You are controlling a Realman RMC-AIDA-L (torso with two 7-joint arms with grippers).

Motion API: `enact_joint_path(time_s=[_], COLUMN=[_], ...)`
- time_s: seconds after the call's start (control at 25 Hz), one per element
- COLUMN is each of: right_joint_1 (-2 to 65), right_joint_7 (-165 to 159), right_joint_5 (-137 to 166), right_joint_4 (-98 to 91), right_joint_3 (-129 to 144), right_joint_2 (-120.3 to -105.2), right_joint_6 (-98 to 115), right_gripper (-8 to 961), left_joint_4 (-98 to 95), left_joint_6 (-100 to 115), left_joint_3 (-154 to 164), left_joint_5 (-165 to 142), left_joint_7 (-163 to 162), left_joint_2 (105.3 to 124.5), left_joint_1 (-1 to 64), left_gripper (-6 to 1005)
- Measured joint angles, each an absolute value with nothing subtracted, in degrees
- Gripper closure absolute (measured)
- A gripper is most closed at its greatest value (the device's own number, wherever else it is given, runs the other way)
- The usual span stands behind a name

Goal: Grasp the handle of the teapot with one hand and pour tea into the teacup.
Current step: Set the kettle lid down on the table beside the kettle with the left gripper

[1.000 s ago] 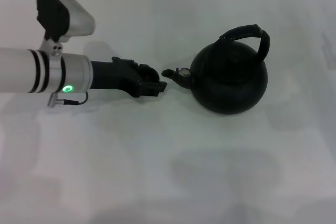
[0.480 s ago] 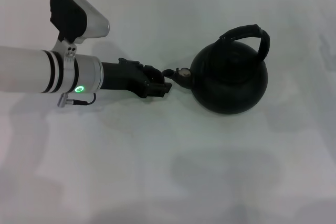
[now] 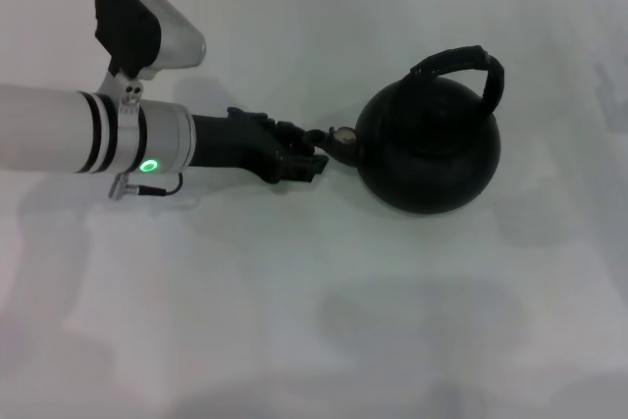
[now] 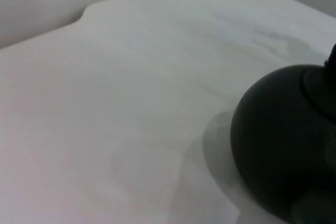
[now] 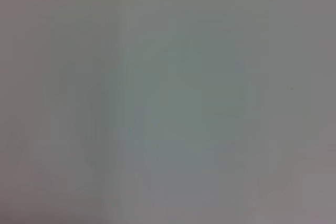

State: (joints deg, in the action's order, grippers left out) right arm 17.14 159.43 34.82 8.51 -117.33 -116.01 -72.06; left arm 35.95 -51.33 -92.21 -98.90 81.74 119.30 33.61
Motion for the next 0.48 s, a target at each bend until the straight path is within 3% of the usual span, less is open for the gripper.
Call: enact_joint_path(time_s=[0.48], right_joint_1=[17.1], right_joint_7=[159.4], right_joint_5=[34.7], right_joint_4=[8.4], right_joint_3=[-117.3], right_joint_2=[-116.01], right_joint_6=[-72.2], right_gripper=[532], left_joint_4=[37.4], left_joint_6=[-50.7], left_joint_3=[-92.2], left_joint_5=[-99.1], left_joint_7=[81.6], left_joint_2=[119.16], left_joint_1=[32.4], left_gripper=[215])
